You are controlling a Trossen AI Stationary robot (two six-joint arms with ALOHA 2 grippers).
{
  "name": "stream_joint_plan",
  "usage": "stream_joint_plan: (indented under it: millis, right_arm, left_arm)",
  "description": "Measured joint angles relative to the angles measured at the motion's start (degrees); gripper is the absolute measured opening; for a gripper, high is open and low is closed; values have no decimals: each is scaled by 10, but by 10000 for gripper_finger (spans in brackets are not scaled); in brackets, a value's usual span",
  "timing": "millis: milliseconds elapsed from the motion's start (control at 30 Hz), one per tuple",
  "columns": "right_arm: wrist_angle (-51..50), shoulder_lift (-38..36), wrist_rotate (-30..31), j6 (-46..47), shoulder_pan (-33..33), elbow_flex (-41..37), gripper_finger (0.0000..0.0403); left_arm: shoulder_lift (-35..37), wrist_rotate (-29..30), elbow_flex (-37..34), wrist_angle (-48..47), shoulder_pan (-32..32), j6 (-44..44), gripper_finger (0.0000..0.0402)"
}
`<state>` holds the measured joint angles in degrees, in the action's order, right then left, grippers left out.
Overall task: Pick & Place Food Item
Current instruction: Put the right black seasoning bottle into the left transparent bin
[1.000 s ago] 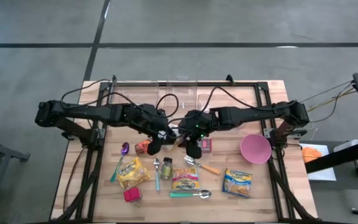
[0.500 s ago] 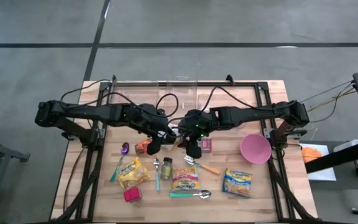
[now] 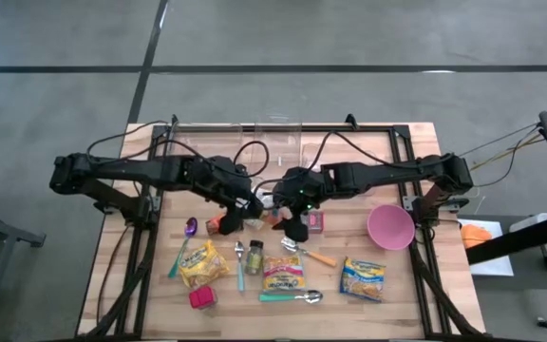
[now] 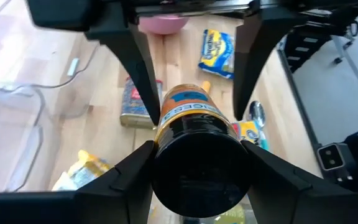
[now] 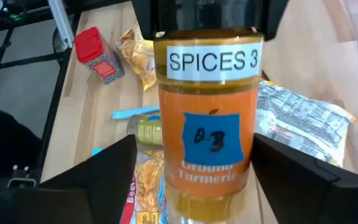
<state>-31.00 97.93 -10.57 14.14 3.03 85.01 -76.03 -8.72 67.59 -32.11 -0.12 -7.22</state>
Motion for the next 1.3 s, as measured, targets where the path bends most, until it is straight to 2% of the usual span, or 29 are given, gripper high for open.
stream_joint_plan:
  millis: [133, 267, 433, 633, 900, 1167, 1300]
  right_arm:
    - [3, 0, 24, 21, 0, 0, 325]
    - [-3, -11, 58, 28, -1, 0, 330]
    - [-26, -39, 82, 30, 2, 0, 331]
    - [-65, -73, 130, 30, -2, 0, 331]
    - [-108, -106, 155, 34, -2, 0, 331]
    - [-161, -135, 186, 53, 0, 0, 331]
    - [-188, -149, 200, 65, 0, 0, 331]
  left_arm:
    - [21, 34, 0, -21, 9, -1, 205]
    - [54, 43, 0, -56, 35, -18, 205]
    - [101, 103, 0, -120, 82, -38, 205]
    - [132, 112, 0, -196, 170, -64, 205]
    - [118, 107, 0, -292, 303, -50, 205]
    - [99, 95, 0, -314, 421, -11, 205]
    - [78, 90, 0, -335, 458, -1, 205]
